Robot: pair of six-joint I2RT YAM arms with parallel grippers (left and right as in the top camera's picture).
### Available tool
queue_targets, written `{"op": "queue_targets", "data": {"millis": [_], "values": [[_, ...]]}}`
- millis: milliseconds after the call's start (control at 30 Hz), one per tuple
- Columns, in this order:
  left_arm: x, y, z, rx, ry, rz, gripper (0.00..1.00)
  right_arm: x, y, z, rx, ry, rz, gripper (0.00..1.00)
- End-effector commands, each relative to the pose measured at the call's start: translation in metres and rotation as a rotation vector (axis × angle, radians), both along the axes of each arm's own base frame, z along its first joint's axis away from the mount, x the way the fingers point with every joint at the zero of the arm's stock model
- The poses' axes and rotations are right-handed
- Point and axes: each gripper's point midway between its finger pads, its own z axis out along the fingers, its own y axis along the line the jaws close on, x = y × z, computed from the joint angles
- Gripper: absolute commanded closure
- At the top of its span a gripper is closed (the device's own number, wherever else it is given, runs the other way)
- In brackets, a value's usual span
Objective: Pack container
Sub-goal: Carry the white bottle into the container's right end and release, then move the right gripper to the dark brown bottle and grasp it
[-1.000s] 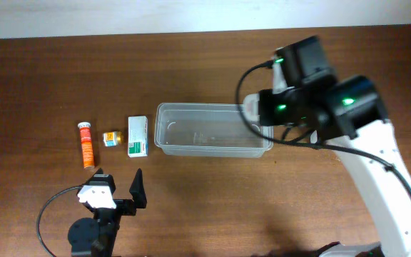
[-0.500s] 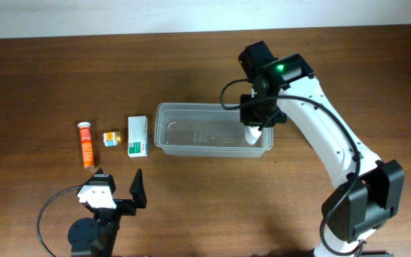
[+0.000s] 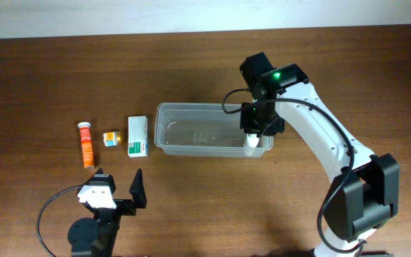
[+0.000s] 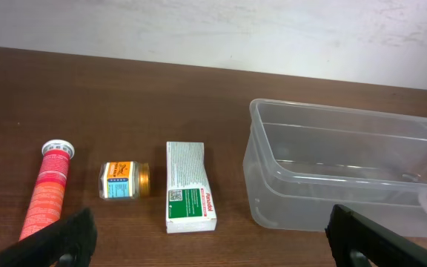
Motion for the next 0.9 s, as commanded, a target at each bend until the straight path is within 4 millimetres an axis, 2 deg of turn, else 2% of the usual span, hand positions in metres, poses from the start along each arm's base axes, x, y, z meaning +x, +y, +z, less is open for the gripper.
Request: {"op": "queue_targets", "data": {"millis": [0, 100, 133, 167, 200, 233, 267, 300, 333, 367, 400, 500, 533, 600, 633, 733, 867], "values": [[0.000, -0.001, 0.000, -0.008, -0.002, -0.002, 0.00, -0.003, -0.002, 0.003, -0.001, 0.005, 0.003, 0.54], [0.000, -0.001, 0.000, -0.008, -0.002, -0.002, 0.00, -0.003, -0.006, 0.015, -0.015, -0.035, 0.046, 0.43], [0.000, -0.001, 0.000, -0.008, -0.002, -0.002, 0.00, -0.003, -0.009, 0.029, -0.014, -0.077, 0.043, 0.37], [0.000, -0.001, 0.000, -0.008, -0.002, -0.002, 0.00, -0.002, -0.009, 0.032, -0.014, -0.087, 0.042, 0.36], [0.000, -0.001, -0.001, -0.008, -0.002, -0.002, 0.00, -0.001, -0.012, 0.044, -0.016, -0.125, 0.038, 0.34], [0.000, -0.001, -0.001, -0.008, -0.002, -0.002, 0.00, 0.000, -0.021, 0.065, -0.018, -0.190, 0.020, 0.33], [0.000, -0.001, -0.001, -0.008, -0.002, -0.002, 0.00, 0.001, -0.027, 0.075, -0.017, -0.220, 0.006, 0.32], [0.000, -0.001, -0.001, -0.008, -0.002, -0.002, 0.00, 0.001, -0.037, 0.089, -0.017, -0.263, -0.021, 0.32], [0.000, -0.001, -0.001, -0.008, -0.002, -0.002, 0.00, 0.002, -0.066, 0.108, -0.029, -0.317, -0.095, 0.32], [0.000, -0.001, 0.000, -0.008, -0.002, -0.002, 0.00, 0.001, -0.088, 0.115, -0.041, -0.334, -0.146, 0.32], [0.000, -0.001, 0.000, -0.008, -0.002, -0.002, 0.00, 0.001, -0.099, 0.116, -0.047, -0.335, -0.173, 0.32], [0.000, -0.001, -0.001, -0.008, -0.002, -0.002, 0.00, 0.000, -0.141, 0.110, -0.071, -0.300, -0.271, 0.32], [0.000, -0.001, 0.000, -0.008, -0.002, -0.002, 0.00, -0.001, -0.148, 0.107, -0.075, -0.287, -0.288, 0.32], [0.000, -0.001, 0.000, -0.008, -0.002, -0.002, 0.00, -0.001, -0.165, 0.092, -0.082, -0.237, -0.321, 0.32], [0.000, -0.001, -0.001, -0.008, -0.002, -0.002, 0.00, -0.002, -0.175, 0.074, -0.070, -0.180, -0.335, 0.32], [0.000, -0.001, 0.000, -0.008, -0.002, -0.002, 0.00, -0.003, -0.184, 0.045, -0.049, -0.085, -0.370, 0.33], [0.000, -0.001, 0.000, -0.008, -0.002, -0.002, 0.00, -0.002, -0.194, 0.014, -0.053, 0.015, -0.396, 0.40]]}}
